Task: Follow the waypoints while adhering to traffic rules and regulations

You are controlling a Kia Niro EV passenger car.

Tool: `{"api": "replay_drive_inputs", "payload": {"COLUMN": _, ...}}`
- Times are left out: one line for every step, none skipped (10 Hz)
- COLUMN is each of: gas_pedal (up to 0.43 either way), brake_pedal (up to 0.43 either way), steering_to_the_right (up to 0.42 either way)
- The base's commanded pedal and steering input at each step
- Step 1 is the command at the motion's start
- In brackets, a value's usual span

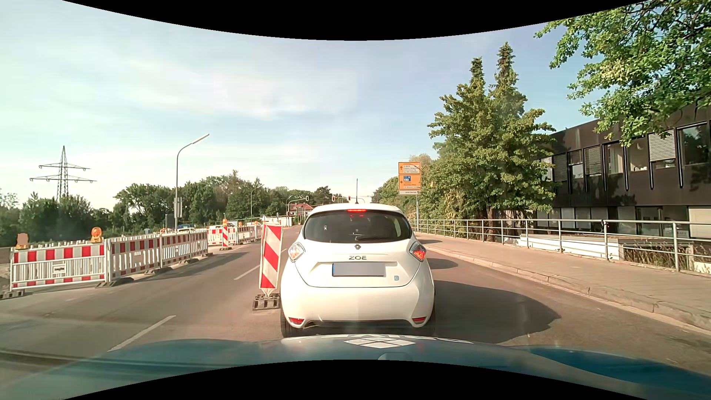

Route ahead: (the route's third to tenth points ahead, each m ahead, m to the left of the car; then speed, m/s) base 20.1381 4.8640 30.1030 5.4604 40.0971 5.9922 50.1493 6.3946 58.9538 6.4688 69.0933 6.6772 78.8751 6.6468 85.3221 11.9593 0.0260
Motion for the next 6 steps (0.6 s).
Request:
{"api": "replay_drive_inputs", "payload": {"gas_pedal": 0.000, "brake_pedal": 0.256, "steering_to_the_right": -0.021}}
{"api": "replay_drive_inputs", "payload": {"gas_pedal": 0.000, "brake_pedal": 0.256, "steering_to_the_right": -0.021}}
{"api": "replay_drive_inputs", "payload": {"gas_pedal": 0.000, "brake_pedal": 0.256, "steering_to_the_right": -0.021}}
{"api": "replay_drive_inputs", "payload": {"gas_pedal": 0.000, "brake_pedal": 0.256, "steering_to_the_right": -0.022}}
{"api": "replay_drive_inputs", "payload": {"gas_pedal": 0.000, "brake_pedal": 0.256, "steering_to_the_right": -0.021}}
{"api": "replay_drive_inputs", "payload": {"gas_pedal": 0.000, "brake_pedal": 0.262, "steering_to_the_right": -0.021}}
